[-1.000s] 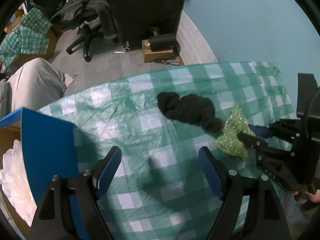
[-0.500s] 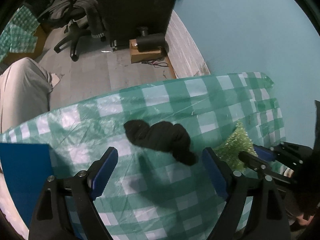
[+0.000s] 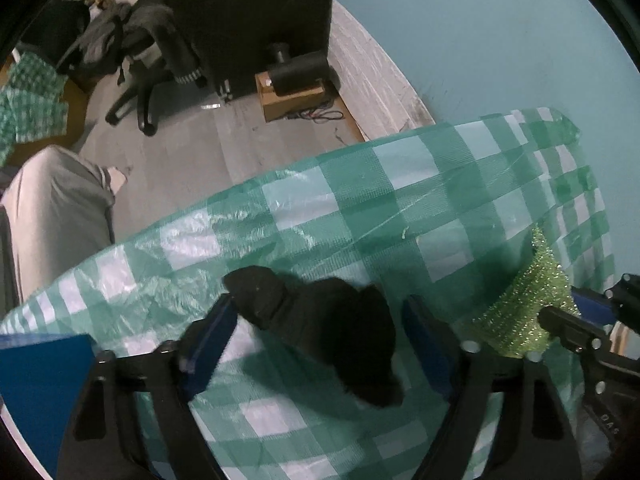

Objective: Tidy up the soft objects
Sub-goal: 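Grasp the green scrubber with the right tool while the left tool grasps the black sock, then lift the black sock and green scrubber and carry them toward the box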

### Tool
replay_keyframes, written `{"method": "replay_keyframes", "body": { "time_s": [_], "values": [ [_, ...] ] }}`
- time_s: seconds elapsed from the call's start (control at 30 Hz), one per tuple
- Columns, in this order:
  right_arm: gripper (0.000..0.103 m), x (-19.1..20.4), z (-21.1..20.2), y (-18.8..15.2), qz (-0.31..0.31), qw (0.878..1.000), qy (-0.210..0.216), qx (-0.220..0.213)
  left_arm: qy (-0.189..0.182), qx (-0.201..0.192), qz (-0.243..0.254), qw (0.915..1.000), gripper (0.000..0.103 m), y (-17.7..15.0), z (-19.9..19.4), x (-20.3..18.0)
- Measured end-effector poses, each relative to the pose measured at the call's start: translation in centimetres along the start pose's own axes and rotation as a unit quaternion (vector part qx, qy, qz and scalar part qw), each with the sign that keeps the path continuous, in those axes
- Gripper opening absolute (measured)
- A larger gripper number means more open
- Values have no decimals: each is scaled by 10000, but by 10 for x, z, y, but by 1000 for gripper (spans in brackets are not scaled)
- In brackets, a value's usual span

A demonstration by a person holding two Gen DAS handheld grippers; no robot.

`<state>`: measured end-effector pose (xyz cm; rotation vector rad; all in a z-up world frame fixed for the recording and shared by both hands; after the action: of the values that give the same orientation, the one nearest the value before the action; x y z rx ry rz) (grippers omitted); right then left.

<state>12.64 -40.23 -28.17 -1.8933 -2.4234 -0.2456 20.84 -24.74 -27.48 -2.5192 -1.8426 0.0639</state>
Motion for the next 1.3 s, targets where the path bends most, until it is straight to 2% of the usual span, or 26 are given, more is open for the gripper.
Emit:
{"method": "replay_keyframes", "body": {
  "time_s": [0.03, 0.13, 0.33, 1.2, 1.3],
  "values": [
    [13, 0, 1, 0, -1, 10000, -3, 0, 56, -23, 52, 10000, 67, -1, 0, -1],
    [13, 0, 1, 0, -7, 10000, 14, -15, 45, -71, 133, 9999, 59, -3, -1, -3],
    [13, -1, -3, -1, -3, 9999, 54, -131, 200, -110, 251, 9994, 52, -15, -5, -5],
    [13, 28, -63, 1, -248, 9989, 31, -386, 1, -535, -282, 9982, 51, -90, -65, 8],
    [13, 35, -71, 2, -262, 9987, 21, -436, -106, -623, -308, 9975, 51, -98, -72, 8]
  ]
}}
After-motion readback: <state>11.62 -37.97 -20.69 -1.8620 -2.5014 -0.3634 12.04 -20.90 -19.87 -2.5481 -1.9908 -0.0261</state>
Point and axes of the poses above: each gripper's, at about its wrist camera, not at the fingertips, and z roughly the way its jaws point, x to its left, y to its top, the point moved 3 cm from there along z, roughly the way its jaws point, and after that the axes turned 11 degrees about x, right-handed, at the moved point
